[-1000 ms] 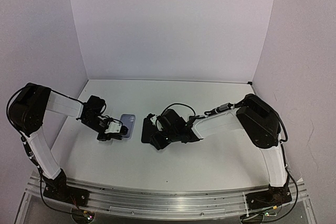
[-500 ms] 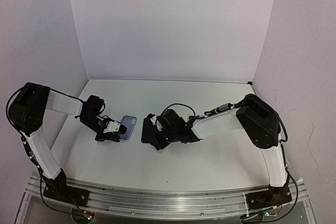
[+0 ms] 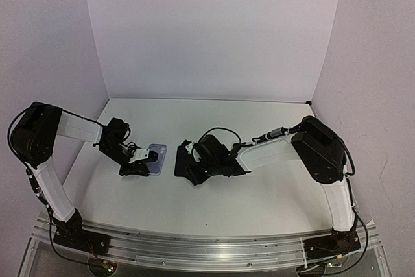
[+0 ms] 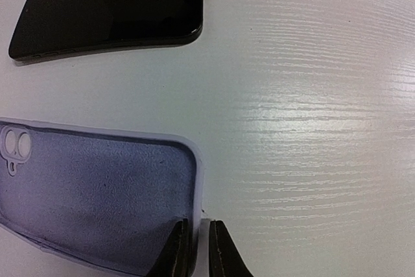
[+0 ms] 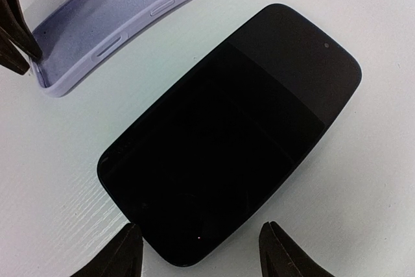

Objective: Take the phone out of the phone case

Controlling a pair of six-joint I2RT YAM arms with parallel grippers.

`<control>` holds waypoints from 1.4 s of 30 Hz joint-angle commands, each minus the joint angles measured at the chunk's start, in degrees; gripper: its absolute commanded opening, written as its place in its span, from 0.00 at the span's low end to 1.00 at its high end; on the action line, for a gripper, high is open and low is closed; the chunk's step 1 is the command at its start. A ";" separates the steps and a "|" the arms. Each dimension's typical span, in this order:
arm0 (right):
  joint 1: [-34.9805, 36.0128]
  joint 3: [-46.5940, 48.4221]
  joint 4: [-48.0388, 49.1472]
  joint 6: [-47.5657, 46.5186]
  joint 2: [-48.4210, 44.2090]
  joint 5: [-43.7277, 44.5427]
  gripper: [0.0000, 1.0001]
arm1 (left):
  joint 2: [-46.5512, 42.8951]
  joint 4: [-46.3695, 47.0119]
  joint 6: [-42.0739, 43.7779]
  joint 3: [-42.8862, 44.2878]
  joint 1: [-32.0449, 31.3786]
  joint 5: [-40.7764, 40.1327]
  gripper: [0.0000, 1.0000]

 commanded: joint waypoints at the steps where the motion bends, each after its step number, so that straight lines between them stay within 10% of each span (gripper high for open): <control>1: 0.04 0.38 -3.64 0.41 1.80 -0.44 0.61 | 1.01 -1.09 -2.52 2.40 -0.60 1.82 0.12; 42: -0.18 -2.56 -5.63 -0.25 -11.06 2.05 0.74 | 1.30 -3.69 -2.42 4.45 -1.28 2.61 0.30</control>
